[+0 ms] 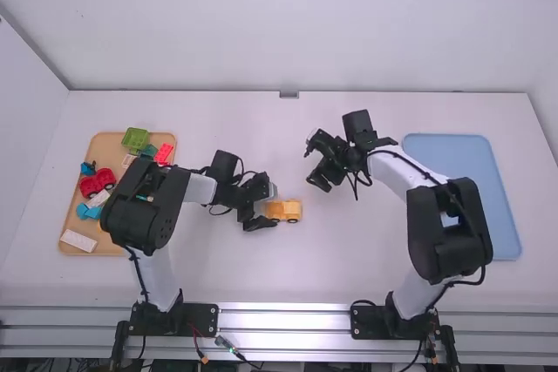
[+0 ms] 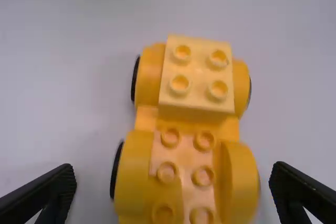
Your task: Assemble lego blocks to make yellow taxi
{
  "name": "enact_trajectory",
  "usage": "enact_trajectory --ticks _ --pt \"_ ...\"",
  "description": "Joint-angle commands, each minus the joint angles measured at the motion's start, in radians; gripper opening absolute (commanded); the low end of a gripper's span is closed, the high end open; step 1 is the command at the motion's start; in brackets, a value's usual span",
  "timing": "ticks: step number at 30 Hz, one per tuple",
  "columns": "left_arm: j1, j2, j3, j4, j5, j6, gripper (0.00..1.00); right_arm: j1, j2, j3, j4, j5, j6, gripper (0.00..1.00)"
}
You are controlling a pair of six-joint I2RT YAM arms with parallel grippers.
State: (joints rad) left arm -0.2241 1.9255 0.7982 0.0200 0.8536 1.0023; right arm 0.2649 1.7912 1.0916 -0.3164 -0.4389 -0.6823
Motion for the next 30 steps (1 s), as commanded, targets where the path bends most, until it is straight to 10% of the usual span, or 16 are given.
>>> enact_trajectory --ticks 1,14,30 --pt "0.031 -0.068 0.038 -0.069 -0.010 0.055 0.99 0.002 -0.007 0.008 -0.003 -0.007 0.005 0.99" --pt "0.225 -0.304 0.338 -0.668 -0.251 -0.079 0.99 -0.002 -0.007 0.008 0.023 0.092 0.034 0.99" --pt "0.436 -0.323 0.442 -0.700 -0.898 -0.594 0.99 -0.166 -0.007 0.008 0.117 0.089 0.085 0.99"
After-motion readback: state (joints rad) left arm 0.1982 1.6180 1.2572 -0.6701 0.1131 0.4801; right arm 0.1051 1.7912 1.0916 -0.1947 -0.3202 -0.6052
